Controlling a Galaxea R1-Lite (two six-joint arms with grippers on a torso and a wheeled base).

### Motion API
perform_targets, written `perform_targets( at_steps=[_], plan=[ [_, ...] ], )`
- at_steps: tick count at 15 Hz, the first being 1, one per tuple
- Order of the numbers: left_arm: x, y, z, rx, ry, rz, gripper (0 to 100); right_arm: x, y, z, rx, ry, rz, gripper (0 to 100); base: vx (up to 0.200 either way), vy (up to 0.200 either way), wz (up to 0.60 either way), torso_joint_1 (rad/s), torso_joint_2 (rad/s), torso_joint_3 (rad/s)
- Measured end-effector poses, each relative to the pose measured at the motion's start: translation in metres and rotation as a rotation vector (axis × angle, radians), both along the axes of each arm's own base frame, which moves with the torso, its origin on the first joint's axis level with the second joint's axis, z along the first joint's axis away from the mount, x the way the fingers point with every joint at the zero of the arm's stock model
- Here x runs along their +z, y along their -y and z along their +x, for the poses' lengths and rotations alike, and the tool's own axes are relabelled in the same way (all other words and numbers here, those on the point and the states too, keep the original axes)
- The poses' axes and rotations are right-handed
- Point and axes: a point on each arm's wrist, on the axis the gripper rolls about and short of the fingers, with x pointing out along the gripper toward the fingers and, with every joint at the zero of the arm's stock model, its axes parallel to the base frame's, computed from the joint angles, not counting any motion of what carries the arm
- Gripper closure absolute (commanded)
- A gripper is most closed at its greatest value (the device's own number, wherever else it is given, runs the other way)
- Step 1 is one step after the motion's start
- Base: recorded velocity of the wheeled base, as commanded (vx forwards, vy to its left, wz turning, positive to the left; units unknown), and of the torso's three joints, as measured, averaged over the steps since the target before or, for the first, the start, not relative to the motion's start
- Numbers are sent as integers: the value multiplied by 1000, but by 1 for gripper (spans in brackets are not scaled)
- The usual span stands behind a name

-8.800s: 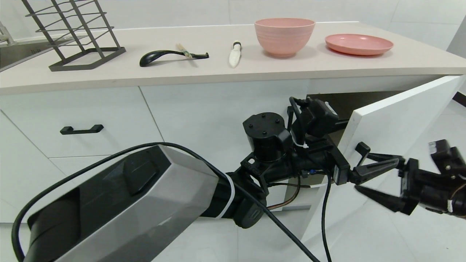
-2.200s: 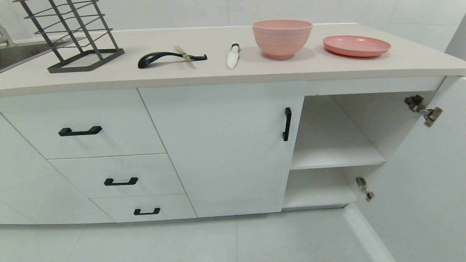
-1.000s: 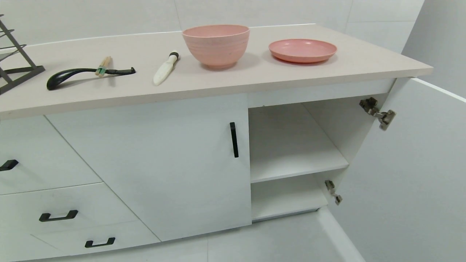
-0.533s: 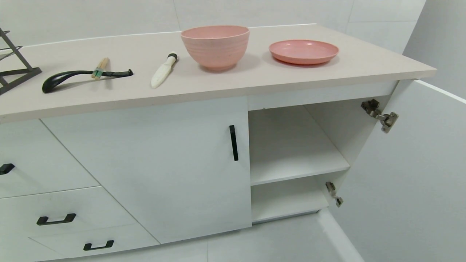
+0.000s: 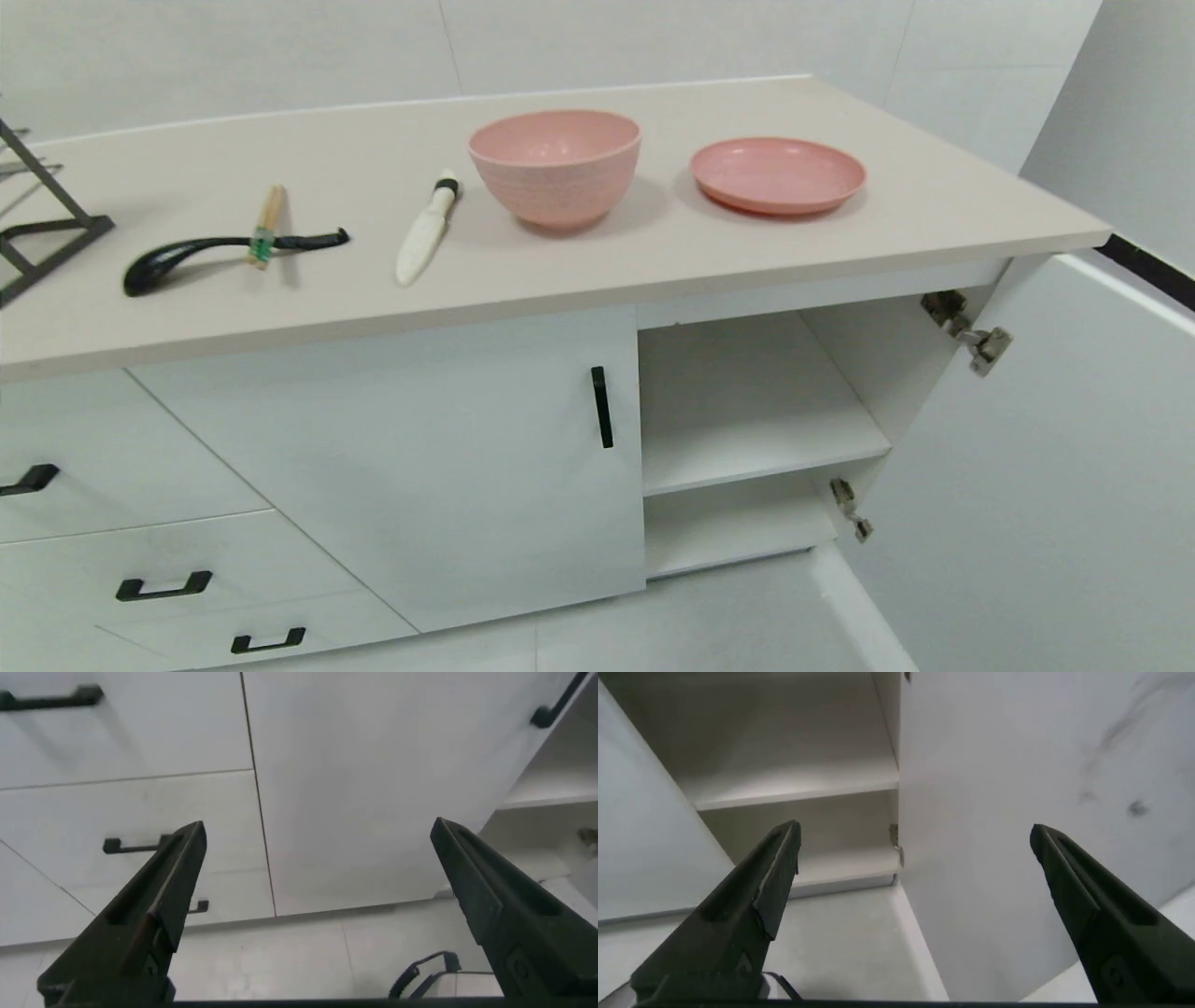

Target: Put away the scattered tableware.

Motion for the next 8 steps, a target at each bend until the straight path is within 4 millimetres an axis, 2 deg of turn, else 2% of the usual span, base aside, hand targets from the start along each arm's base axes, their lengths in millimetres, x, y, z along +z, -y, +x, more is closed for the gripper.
perform_targets(
  at_steps=[1, 4, 6, 7, 8],
  plan=[
    [0, 0, 0, 0, -1, 0, 0, 0, 0, 0, 0, 0, 0, 0, 0, 0, 0, 217, -564, -217],
    [0, 0, 0, -1, -2, 0, 0, 0, 0, 0, 1, 0, 1, 0, 200, 0, 0, 238, -504, -227],
    [0, 0, 0, 0, 0, 0, 0, 0, 0, 0, 0, 0, 3, 0, 200, 0, 0, 46, -493, -220],
    [0, 0, 0, 0, -1, -1, 0, 0, 0, 0, 0, 0, 2, 0, 0, 0, 0, 134, -505, -212],
    [0, 0, 0, 0, 0, -1, 0, 0, 0, 0, 0, 0, 3, 0, 0, 0, 0, 369, -466, -212]
  ],
)
